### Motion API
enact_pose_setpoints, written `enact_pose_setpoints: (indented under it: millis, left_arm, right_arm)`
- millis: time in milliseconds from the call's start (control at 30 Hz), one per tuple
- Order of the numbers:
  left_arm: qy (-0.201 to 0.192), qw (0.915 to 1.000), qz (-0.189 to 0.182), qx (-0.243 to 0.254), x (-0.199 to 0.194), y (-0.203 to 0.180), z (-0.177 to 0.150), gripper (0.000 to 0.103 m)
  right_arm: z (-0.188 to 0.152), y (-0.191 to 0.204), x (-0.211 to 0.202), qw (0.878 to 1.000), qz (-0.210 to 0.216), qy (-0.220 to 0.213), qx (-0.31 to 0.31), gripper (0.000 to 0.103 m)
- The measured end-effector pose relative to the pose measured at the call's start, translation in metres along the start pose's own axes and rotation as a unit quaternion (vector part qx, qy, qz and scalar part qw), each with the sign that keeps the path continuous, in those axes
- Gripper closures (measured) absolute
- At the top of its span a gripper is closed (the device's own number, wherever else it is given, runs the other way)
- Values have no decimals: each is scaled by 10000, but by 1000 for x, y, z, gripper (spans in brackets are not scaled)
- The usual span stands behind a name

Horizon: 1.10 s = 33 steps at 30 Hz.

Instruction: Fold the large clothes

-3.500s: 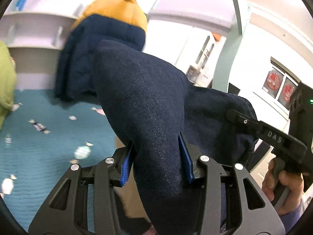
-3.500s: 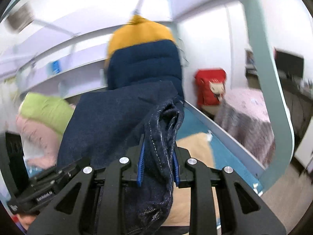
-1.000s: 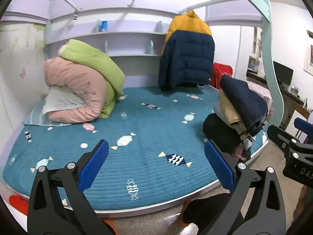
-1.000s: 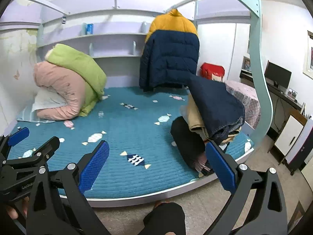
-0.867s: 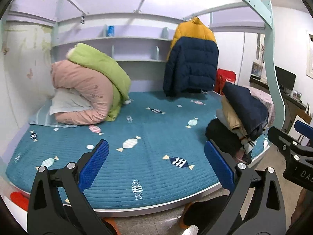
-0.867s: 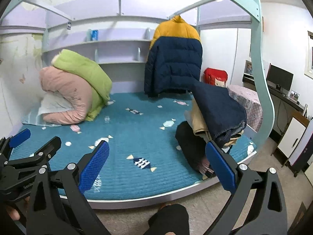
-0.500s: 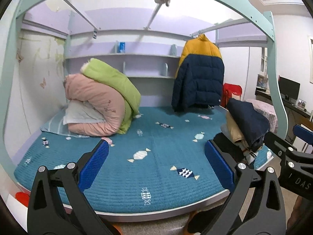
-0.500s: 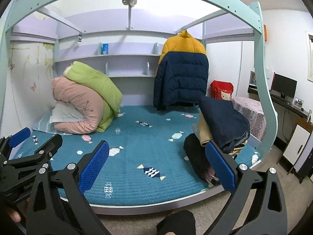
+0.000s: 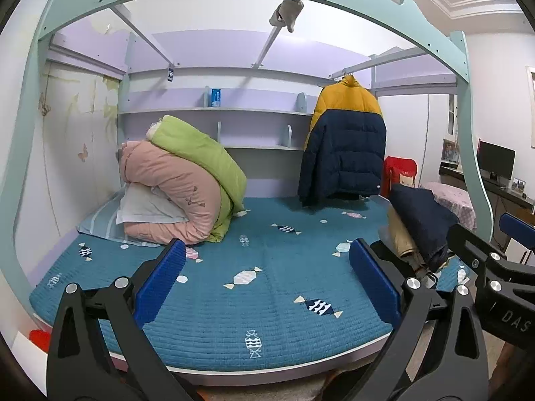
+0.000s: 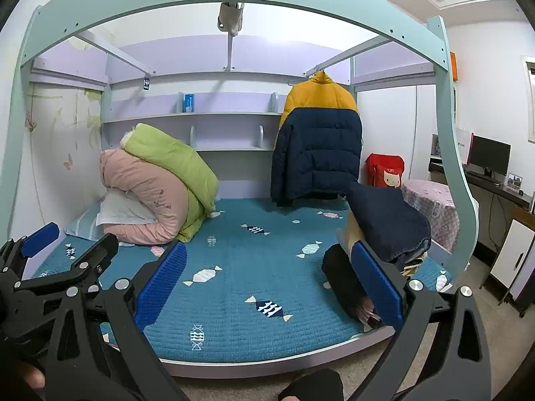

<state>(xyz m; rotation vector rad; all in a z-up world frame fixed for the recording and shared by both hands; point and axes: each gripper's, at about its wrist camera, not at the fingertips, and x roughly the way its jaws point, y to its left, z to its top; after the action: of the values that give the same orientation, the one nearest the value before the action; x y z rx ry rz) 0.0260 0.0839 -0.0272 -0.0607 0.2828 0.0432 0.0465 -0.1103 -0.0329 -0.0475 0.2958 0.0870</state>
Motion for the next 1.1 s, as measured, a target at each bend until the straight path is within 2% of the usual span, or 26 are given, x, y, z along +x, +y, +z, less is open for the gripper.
enact_pose_setpoints:
  millis: [667,1100]
  left_arm:
    - [-171,9998,-76,-27,-9,-9,8,5]
    - [-448,9989,62,77,-18,-14,15,5]
  right_arm:
    - [3,0,-16,9997,-174,-195,-22,8]
    - [7,0,-21,9991,-234,-351,-1,8]
